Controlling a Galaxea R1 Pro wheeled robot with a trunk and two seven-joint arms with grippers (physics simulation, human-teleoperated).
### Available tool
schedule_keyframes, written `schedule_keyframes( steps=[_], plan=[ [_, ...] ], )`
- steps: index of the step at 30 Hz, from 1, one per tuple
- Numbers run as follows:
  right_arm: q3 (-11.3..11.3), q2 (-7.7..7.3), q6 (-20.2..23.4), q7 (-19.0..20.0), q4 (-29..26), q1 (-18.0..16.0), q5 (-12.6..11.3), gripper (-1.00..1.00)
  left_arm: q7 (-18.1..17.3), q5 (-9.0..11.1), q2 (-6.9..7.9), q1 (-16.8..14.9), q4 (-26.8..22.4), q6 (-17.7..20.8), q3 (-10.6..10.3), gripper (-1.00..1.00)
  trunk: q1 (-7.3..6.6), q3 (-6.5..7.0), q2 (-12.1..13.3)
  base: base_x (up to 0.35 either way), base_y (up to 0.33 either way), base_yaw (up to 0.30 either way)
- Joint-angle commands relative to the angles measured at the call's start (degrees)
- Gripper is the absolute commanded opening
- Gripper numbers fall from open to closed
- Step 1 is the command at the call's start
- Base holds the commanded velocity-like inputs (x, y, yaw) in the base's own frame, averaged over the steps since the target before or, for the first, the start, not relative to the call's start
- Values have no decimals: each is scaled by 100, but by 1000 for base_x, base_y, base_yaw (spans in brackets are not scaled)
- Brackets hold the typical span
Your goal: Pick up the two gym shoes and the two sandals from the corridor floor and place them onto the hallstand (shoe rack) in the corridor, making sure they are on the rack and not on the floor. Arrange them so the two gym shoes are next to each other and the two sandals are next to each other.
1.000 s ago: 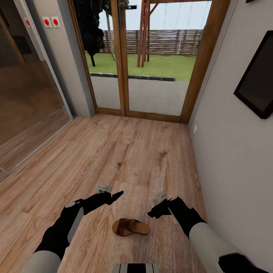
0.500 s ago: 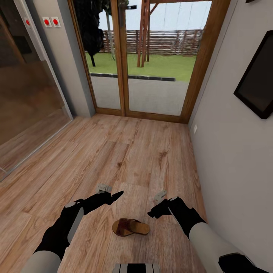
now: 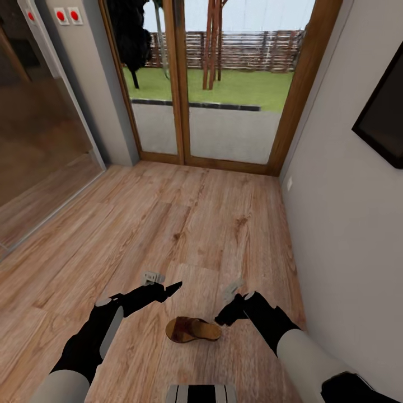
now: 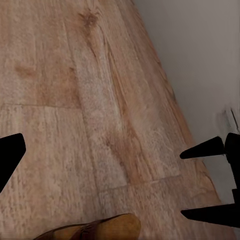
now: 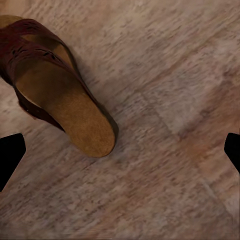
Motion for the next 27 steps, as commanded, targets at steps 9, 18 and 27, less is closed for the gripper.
schedule_keyframes(
  steps=[9,18,27],
  plan=[
    [370,0,-5,35,-20,-1,55,100,-16,51,0,-2,-1,54,2,100,1,-99,-4,0,0,0],
    [1068,0,-73,39,-21,-1,65,100,-16,51,0,-2,-1,53,0,100,1,-108,-4,0,0,0],
    [1784,-55,-799,815,-57,-1,59,100,-16,51,0,-3,-1,50,-2,100,1,-108,-4,0,0,0]
  ],
)
